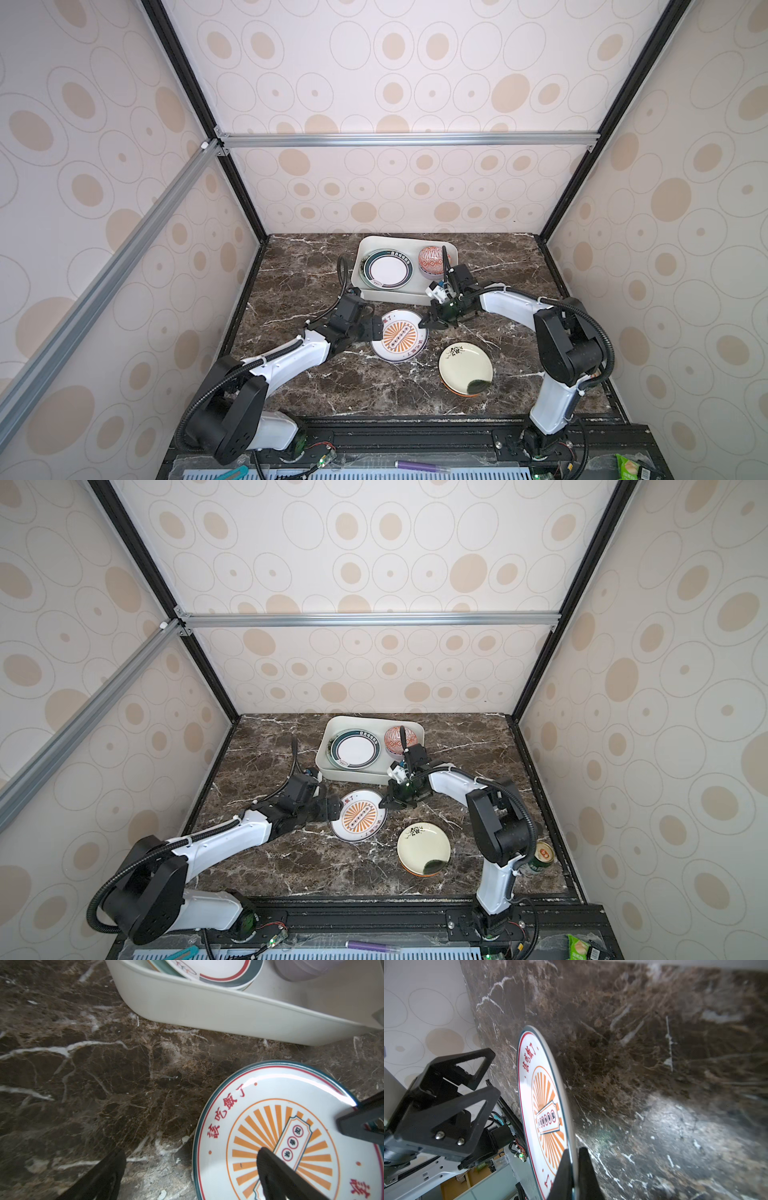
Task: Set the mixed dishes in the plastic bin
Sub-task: 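Grasp the sunburst plate's edge with the right gripper and lift it upright, then carry the sunburst plate with the right gripper into the bin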
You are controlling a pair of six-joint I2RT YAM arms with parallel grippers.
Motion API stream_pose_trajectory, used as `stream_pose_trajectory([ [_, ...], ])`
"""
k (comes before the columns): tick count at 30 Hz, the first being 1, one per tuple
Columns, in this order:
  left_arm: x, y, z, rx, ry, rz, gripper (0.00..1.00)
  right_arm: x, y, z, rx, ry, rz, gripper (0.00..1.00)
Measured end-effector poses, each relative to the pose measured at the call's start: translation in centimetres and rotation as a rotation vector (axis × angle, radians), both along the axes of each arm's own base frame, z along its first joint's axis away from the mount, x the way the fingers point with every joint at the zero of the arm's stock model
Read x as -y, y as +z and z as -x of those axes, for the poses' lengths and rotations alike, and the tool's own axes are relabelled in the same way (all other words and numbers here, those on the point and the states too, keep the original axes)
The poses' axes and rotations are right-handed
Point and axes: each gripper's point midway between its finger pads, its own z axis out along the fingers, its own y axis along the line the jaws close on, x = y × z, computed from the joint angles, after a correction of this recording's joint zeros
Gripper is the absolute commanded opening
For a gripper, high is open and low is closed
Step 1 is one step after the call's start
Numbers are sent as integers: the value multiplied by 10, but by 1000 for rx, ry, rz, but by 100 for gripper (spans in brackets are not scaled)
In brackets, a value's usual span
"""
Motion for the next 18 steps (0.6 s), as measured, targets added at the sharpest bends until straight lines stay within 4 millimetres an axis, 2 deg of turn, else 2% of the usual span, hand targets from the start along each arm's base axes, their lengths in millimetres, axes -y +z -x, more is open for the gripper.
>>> stream_pose_trajectory([
  [3,-10,14,3,18,12,-14,99,-5,21,-12,36,2,-15,0],
  [8,-27,52,-4,90,52,-11,99,-15,70,-39,137,9,-30,0],
  [10,-35,69,-10,127,74,-3,99,-19,92,-56,193,12,-34,0],
  [13,-49,88,-19,168,111,-3,99,-27,120,-92,283,-3,-24,0],
  [16,-61,93,-27,177,140,-8,99,-33,127,-129,341,-35,-2,0],
  [18,-65,89,-32,164,149,-16,99,-38,119,-151,353,-60,19,0],
])
